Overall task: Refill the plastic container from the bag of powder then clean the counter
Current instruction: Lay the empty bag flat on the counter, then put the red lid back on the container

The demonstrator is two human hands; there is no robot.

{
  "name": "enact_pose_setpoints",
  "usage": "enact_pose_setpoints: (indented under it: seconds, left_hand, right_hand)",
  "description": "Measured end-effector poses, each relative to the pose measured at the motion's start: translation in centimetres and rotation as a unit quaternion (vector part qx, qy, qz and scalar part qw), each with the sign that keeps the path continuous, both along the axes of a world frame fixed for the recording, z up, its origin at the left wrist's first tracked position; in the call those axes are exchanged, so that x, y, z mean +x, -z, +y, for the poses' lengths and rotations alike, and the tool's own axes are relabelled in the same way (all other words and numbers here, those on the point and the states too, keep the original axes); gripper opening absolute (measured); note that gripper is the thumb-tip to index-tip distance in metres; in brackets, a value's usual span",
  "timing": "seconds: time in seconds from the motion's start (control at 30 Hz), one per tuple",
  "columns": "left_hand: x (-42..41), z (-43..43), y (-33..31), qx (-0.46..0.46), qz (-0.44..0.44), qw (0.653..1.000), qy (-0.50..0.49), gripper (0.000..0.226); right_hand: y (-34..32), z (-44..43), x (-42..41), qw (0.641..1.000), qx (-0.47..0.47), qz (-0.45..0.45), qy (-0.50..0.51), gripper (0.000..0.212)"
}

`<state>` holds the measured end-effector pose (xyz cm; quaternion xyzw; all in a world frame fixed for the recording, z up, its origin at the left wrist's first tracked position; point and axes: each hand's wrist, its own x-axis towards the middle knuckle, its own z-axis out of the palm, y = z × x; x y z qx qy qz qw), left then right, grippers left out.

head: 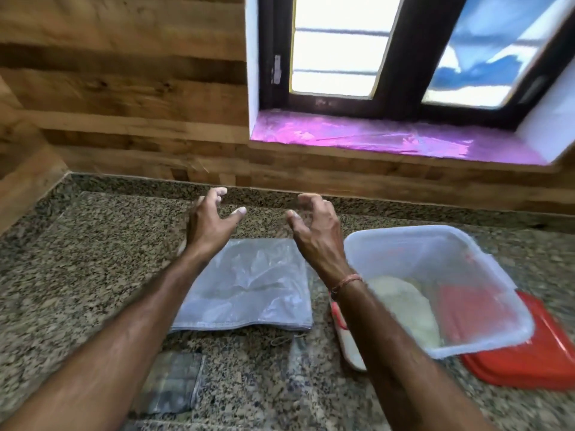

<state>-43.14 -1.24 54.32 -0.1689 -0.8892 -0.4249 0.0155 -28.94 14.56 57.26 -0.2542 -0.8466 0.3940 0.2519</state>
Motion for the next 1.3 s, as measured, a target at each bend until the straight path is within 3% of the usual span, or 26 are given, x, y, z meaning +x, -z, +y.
enact_pose_setpoints:
  seconds: [0.2,0.37,0.53,0.63,0.73,0.87,1.03,1.3]
  left_hand:
    - [9.6,8.1,-4.5,0.000,0.080,0.996,0.032,0.056]
    - [20.5,17.2,-4.8,-0.025,0.092,0.994,0.058,0.073]
    - [30.4,27.3,-3.2,-0.071,0.030,0.992,0.103,0.069]
    - [34.6,31.4,-1.6,-0.105,-0.027,0.986,0.127,0.081]
    - [37.2,33.5,-0.4,-0.165,-0.045,0.975,0.141,0.081]
    - [38.6,34.4,0.2,-0.212,0.019,0.971,0.108,0.061]
    - [39.5,34.1,1.0,-0.195,0.072,0.972,0.112,0.038]
    - [40.3,33.3,1.5,-0.177,0.070,0.972,0.135,0.047]
  right_hand:
    - [-4.3,11.1,9.0,0.997,0.055,0.048,0.030,0.035]
    - [-3.4,22.0,19.5,0.996,0.051,0.055,0.056,0.031]
    - [0.0,31.0,29.6,0.992,0.034,-0.037,0.114,0.039]
    - [2.8,34.6,33.9,0.985,0.016,-0.113,0.132,0.047]
    - [6.2,36.4,36.7,0.968,-0.013,-0.206,0.139,0.063]
    - [10.6,38.2,39.5,0.926,-0.067,-0.319,0.191,0.086]
    - [16.7,40.8,40.8,0.890,-0.173,-0.354,0.227,0.118]
    - [17.4,40.4,40.3,0.895,-0.166,-0.342,0.233,0.111]
